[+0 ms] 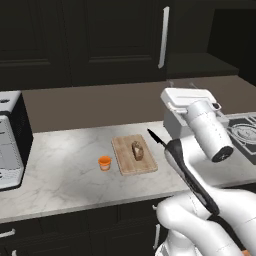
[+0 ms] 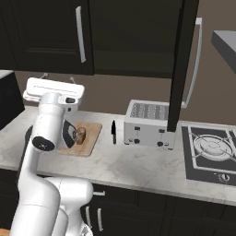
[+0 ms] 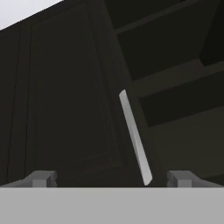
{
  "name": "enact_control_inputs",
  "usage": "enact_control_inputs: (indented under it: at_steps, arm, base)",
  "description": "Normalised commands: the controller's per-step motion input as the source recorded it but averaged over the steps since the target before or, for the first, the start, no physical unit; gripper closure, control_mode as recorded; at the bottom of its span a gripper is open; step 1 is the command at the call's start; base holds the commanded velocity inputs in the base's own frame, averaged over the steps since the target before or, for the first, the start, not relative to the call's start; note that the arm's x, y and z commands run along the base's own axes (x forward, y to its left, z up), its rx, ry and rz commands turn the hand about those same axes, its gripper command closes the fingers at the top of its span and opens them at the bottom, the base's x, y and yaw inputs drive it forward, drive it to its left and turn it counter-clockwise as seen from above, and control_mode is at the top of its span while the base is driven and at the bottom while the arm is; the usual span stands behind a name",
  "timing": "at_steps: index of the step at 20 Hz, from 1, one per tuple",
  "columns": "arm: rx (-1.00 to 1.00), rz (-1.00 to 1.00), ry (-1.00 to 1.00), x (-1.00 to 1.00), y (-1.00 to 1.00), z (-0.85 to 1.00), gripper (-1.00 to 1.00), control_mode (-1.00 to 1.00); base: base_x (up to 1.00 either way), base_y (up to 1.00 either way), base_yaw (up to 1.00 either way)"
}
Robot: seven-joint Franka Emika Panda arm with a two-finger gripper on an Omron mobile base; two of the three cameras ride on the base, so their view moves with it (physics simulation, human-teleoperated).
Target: Pick the bread, place it on the cutting board, pick the jam, place it on the counter, and close the cabinet.
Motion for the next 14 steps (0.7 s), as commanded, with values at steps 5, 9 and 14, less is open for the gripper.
enact_control_inputs:
  at_steps: [5, 9, 14]
  arm:
    - [0.00, 0.00, 0.03, -0.21, -0.31, 0.18, -1.00, -1.00]
    - [0.00, 0.00, 0.04, -0.27, -0.30, 0.16, -1.00, -1.00]
    - [0.00, 0.00, 0.04, -0.31, -0.29, 0.15, -1.00, -1.00]
  base:
    - [0.00, 0.00, 0.00]
    - [0.00, 0.00, 0.00]
    - [0.00, 0.00, 0.00]
